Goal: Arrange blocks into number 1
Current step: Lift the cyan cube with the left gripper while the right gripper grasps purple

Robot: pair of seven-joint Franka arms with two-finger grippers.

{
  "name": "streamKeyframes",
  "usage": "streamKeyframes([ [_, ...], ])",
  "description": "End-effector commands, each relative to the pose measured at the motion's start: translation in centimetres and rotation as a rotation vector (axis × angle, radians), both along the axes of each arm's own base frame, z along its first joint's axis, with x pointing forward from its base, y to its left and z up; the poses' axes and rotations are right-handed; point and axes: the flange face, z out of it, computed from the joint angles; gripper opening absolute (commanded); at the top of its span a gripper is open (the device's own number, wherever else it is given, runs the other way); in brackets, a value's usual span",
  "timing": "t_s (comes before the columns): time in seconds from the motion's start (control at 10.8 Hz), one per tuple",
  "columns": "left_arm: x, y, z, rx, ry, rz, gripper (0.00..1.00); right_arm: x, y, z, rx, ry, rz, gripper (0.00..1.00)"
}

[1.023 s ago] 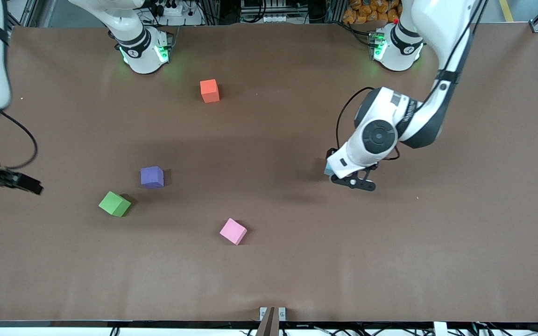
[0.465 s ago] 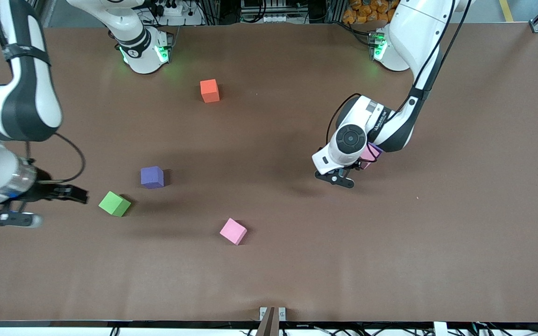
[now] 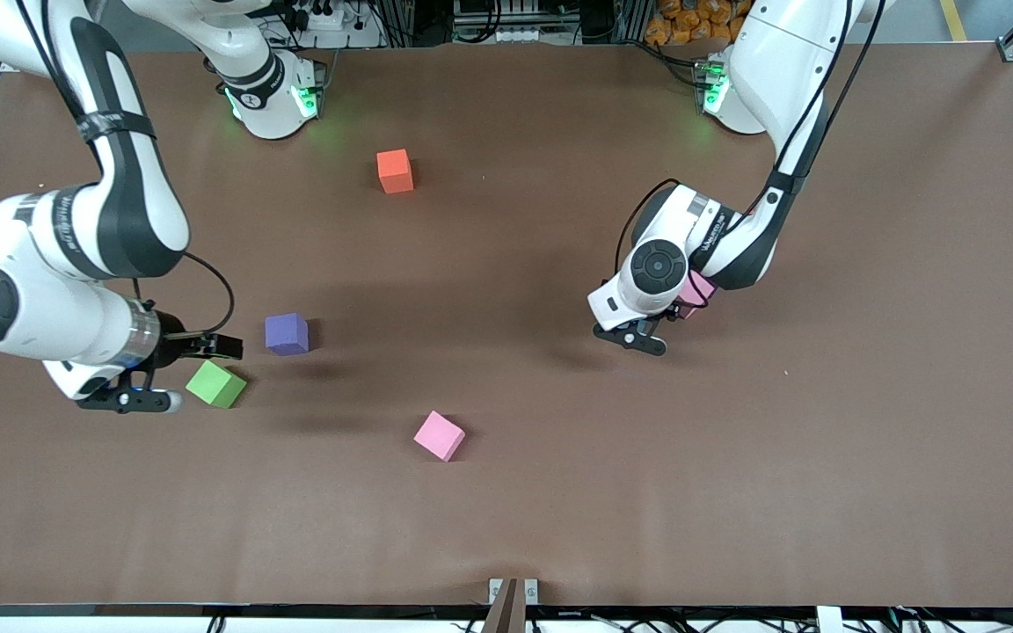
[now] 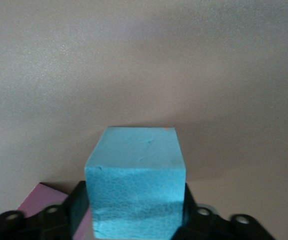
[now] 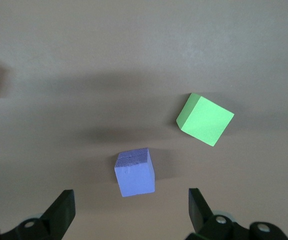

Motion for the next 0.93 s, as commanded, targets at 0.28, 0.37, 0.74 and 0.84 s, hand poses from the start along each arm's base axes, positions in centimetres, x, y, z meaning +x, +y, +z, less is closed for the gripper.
streamKeyframes([
  [0.28, 0.8, 0.1, 1.8, 0.005, -0.045, 0.036, 0.0, -1.8, 0.3, -7.4, 0.02, 0.066, 0.085, 1.0],
  [0.37, 1.0, 0.1, 2.8, 0.007, -0.06, 0.073, 0.0, -1.9, 0.4, -8.4, 0.019, 0.078, 0.088, 1.0],
  [0.74, -0.2, -3.4, 4.4, 0.019, -0.107, 0.21, 0.0, -2.4, 1.7, -11.6, 0.014, 0.091, 0.107, 1.0],
  [0.84, -1.1, -4.6, 4.4, 0.025, -0.114, 0.242, 0.0, -2.9, 1.7, -12.5, 0.013, 0.082, 0.106, 1.0],
])
